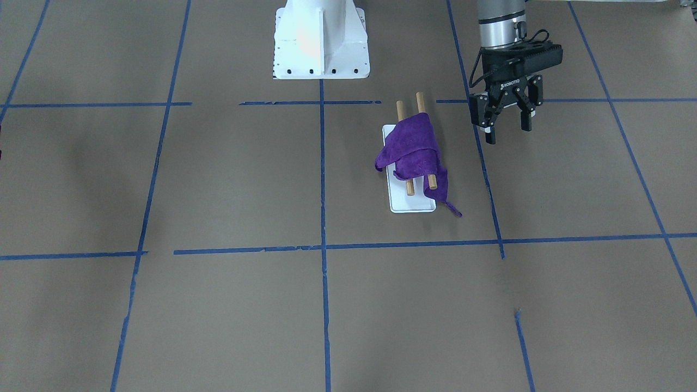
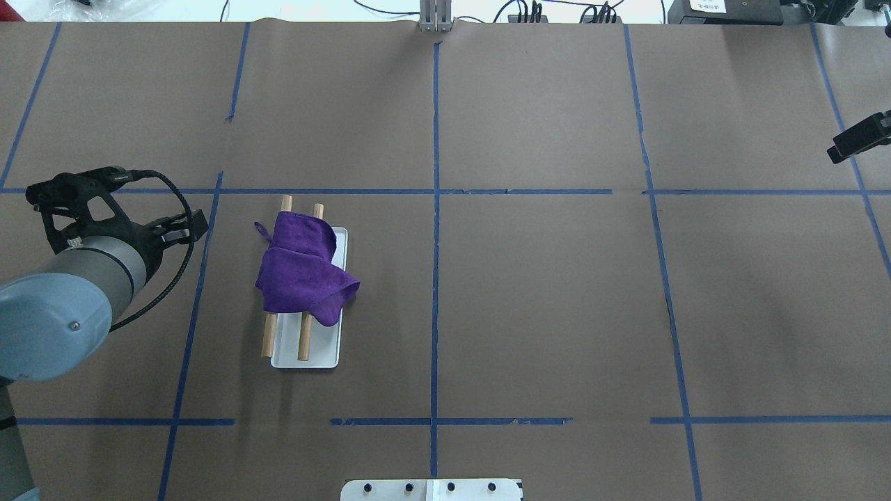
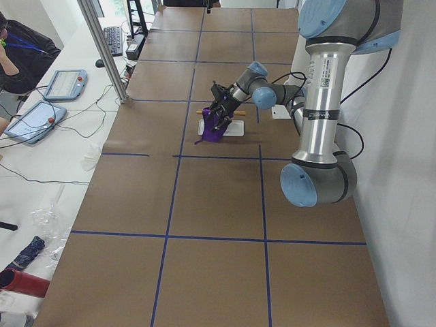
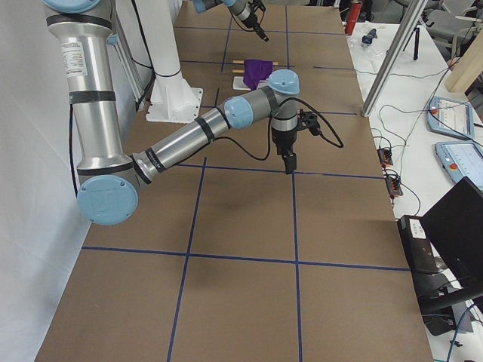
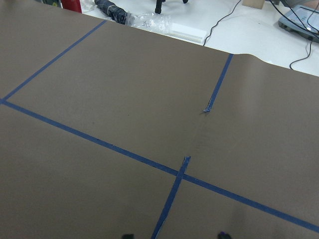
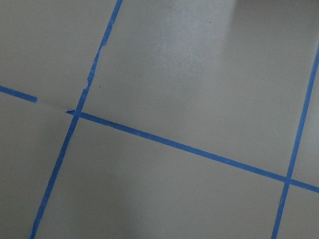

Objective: Hang towel on rack

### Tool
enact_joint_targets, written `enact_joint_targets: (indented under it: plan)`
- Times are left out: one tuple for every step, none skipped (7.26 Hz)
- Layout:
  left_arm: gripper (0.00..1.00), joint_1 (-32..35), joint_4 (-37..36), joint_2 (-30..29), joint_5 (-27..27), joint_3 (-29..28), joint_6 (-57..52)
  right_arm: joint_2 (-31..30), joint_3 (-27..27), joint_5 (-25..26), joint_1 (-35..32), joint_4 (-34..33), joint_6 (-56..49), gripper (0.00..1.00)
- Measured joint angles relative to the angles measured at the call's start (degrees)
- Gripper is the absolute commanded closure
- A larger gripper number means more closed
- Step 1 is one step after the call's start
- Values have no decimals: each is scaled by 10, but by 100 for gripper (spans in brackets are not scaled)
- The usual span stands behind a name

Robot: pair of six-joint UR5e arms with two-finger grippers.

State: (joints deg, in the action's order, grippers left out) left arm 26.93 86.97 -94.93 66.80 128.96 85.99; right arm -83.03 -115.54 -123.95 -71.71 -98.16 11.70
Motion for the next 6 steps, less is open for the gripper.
enact_joint_targets:
  plan:
    - [0,28,2,0,25,0,-62,0,7,2,-2,14,-3,0]
    - [0,64,3,0,57,1,-134,-3,11,5,-5,20,-4,0]
    - [0,111,4,-2,96,-1,-220,-7,14,8,-7,23,-4,0]
    - [0,174,4,-4,145,-9,-327,-11,19,9,-10,23,-3,0]
    - [0,240,4,-7,200,-27,-435,-15,24,8,-15,22,0,0]
    - [0,306,6,-9,258,-56,-535,-22,27,3,-21,21,1,0]
